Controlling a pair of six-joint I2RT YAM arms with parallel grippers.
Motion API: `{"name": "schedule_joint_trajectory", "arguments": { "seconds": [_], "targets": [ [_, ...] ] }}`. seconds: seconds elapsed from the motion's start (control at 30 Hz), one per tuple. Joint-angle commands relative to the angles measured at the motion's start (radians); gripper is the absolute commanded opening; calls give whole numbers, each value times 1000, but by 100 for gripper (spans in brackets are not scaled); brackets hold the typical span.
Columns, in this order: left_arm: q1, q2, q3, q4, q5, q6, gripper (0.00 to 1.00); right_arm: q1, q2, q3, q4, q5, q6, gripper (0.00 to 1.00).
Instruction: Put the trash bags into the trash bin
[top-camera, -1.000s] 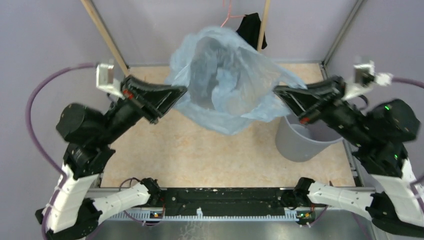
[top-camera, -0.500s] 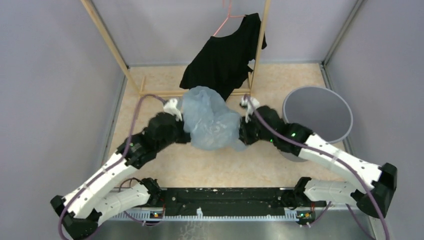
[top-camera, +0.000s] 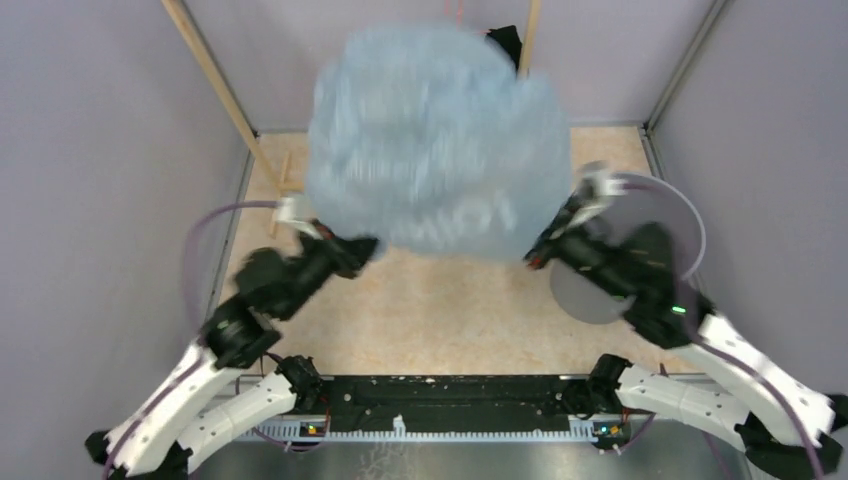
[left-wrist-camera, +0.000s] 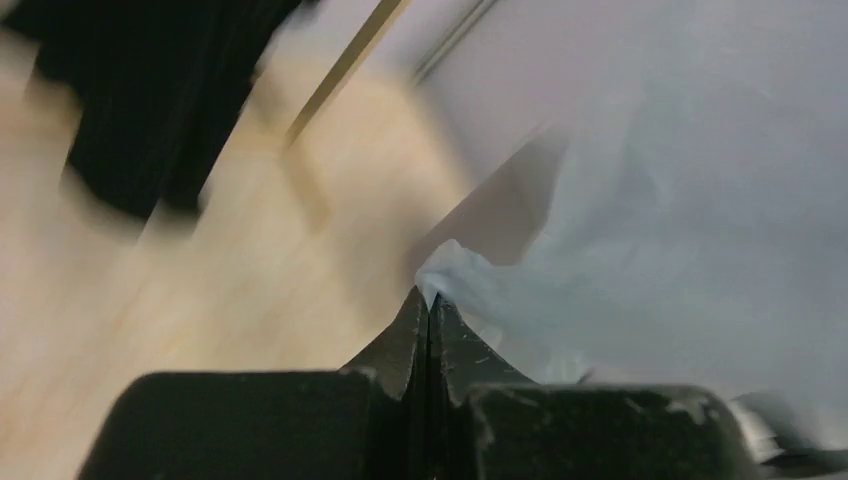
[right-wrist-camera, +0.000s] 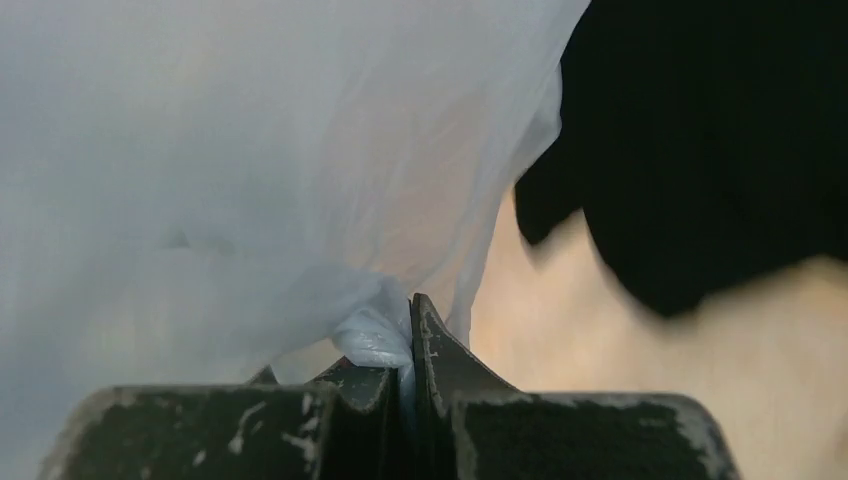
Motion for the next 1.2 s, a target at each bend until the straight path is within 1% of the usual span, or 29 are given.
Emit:
{"name": "schedule_joint_trajectory", "arguments": {
  "seconds": [0.0,0.07,0.1,0.17,0.23,0.3,0.33,0.37,0.4,0.43,0.47,0.5,0.57,0.6,0.63,0.67,0.7,0.77,0.8,0.83,0.87,0.93,1.0,1.07,1.13,1.17],
  "targets": [
    [1,119,-279,-359,-39,-163,0,-5,197,-341,-178,-52,124,0],
    [1,92,-286,-373,-22,-159,0,-4,186,-350,-187,-64,133,0],
    [1,72,-262,-363,-22,-149,0,-5,172,-313,-203,-54,117,0],
    [1,49,-174,-273,-16,-86,0,-5,153,-183,-249,-22,65,0],
    [1,91,-12,-202,17,1,0,-5,170,9,-308,8,-1,0],
    [1,188,229,-221,77,79,0,-5,209,226,-368,-5,-57,0],
    [1,235,354,-239,141,114,0,-4,214,309,-382,-20,-72,0],
    [1,267,454,-256,196,128,0,-4,205,365,-378,-35,-81,0],
    [1,280,509,-245,234,132,0,-4,188,386,-357,-42,-86,0],
    [1,267,500,-212,250,136,0,-4,159,376,-328,-40,-89,0],
    [1,239,447,-165,236,133,0,-5,128,338,-296,-21,-90,0],
    [1,195,367,-141,182,120,0,-5,93,279,-260,6,-89,0],
    [0,102,145,-122,18,48,0,-4,51,132,-252,99,-49,0],
    [0,66,38,-158,-40,5,0,-4,48,49,-259,120,-24,0],
    [0,41,-56,-200,-66,-39,0,-5,53,-36,-264,121,6,0],
    [0,28,-139,-247,-73,-73,0,-5,69,-121,-267,108,48,0],
    [0,22,-213,-302,-71,-107,0,-5,89,-241,-256,78,91,0],
    [1,20,-313,-399,-65,-166,0,-4,125,-417,-169,-25,194,0],
    [1,16,-339,-426,-56,-172,0,-4,136,-485,-112,-85,234,0],
    [1,8,-346,-444,-50,-168,0,-4,143,-520,-65,-124,261,0],
    [1,-2,-332,-455,-53,-157,0,-4,143,-516,-57,-132,264,0],
    [1,-14,-242,-431,-60,-94,0,-6,130,-404,-134,-78,203,0],
    [1,6,-89,-359,-39,7,0,-6,131,-207,-230,-3,96,0],
    [1,69,114,-294,16,98,0,-6,150,30,-307,32,6,0],
    [1,145,322,-258,92,121,0,-5,169,221,-333,-11,-41,0],
    [1,168,390,-229,143,121,0,-6,167,277,-322,-41,-47,0]
  ]
}}
